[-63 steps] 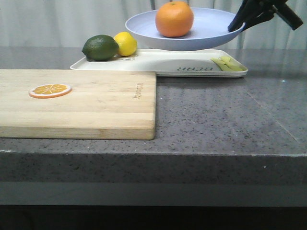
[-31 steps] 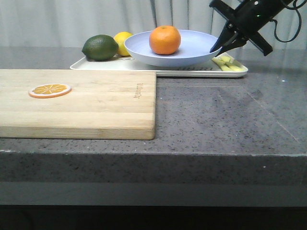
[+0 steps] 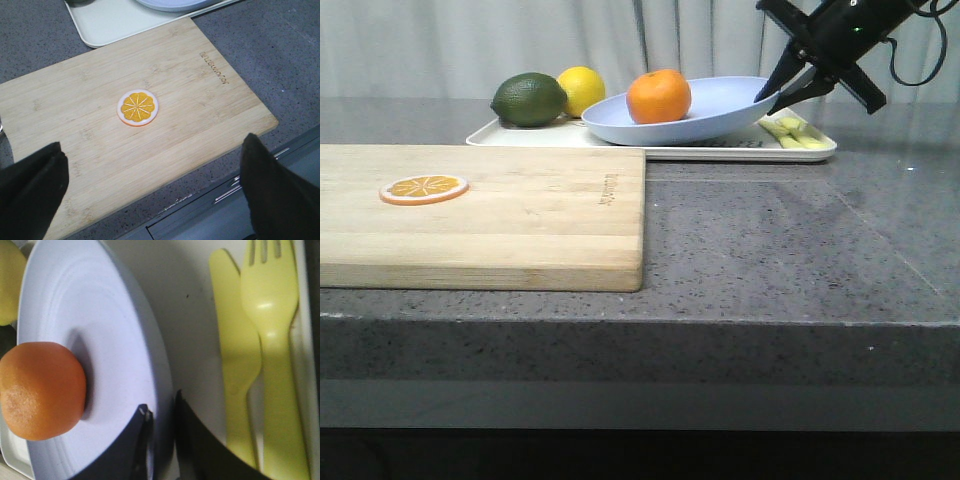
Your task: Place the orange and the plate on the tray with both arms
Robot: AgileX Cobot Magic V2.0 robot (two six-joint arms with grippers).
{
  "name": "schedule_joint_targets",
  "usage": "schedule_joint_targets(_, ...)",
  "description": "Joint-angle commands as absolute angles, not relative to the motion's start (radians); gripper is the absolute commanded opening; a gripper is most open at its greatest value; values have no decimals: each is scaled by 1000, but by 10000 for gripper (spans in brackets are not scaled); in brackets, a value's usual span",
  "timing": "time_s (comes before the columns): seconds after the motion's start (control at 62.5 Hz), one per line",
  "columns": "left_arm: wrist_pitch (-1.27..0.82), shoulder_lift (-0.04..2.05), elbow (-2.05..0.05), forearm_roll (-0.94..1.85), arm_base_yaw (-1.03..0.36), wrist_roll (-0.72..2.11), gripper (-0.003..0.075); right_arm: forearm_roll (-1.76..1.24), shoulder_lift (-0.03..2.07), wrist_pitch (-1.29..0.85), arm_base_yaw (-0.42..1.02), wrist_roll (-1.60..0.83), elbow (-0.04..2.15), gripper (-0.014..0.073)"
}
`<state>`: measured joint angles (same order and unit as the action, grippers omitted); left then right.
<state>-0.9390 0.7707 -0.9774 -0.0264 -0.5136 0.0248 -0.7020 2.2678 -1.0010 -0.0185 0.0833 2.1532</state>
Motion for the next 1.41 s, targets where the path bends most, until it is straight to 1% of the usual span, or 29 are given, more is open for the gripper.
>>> schedule_joint_targets(0.0, -880, 772, -1001, -17, -509, 16, 673, -767, 2194, -964, -22, 83, 2188, 214)
schedule_joint_targets(0.096, -880, 772, -1001, -17, -509, 16, 673, -767, 2194, -963, -22, 83, 2188, 262)
schedule_joint_targets(0.256, -880, 772, -1001, -17, -509, 16, 673, -766, 2191, -971, -24, 82, 2188, 389)
schedule_joint_targets(0.32, -880, 772, -1001, -17, -509, 16, 673, -766, 2188, -977, -29, 82, 2188, 414)
schedule_joint_targets(0.512, -875, 772, -1001, -25, -509, 16, 673, -710, 2153, -1007, -56, 78, 2189, 416)
schedule_joint_targets(0.672, -873, 772, -1001, -27, -509, 16, 673, -501, 2073, -1023, -58, 72, 2189, 416)
schedule_joint_targets(0.816, -873, 772, -1001, -34, -509, 16, 673, -382, 1962, -1036, -40, -42, 2189, 416)
schedule_joint_targets(0.992, -873, 772, -1001, -34, -509, 16, 673, -339, 1800, -1114, 2, -158, 2167, 416)
schedule_joint_targets(1.136, -875, 772, -1001, -34, -509, 16, 673, -297, 1638, -1091, 57, -171, 2062, 416)
schedule_joint_targets(1.215, -884, 772, -1001, -34, -509, 16, 673, -264, 1541, -1057, 79, -171, 1942, 416)
schedule_joint_targets(1.391, -909, 772, -1001, -34, -509, 16, 673, -239, 1328, -953, 81, -171, 1653, 416)
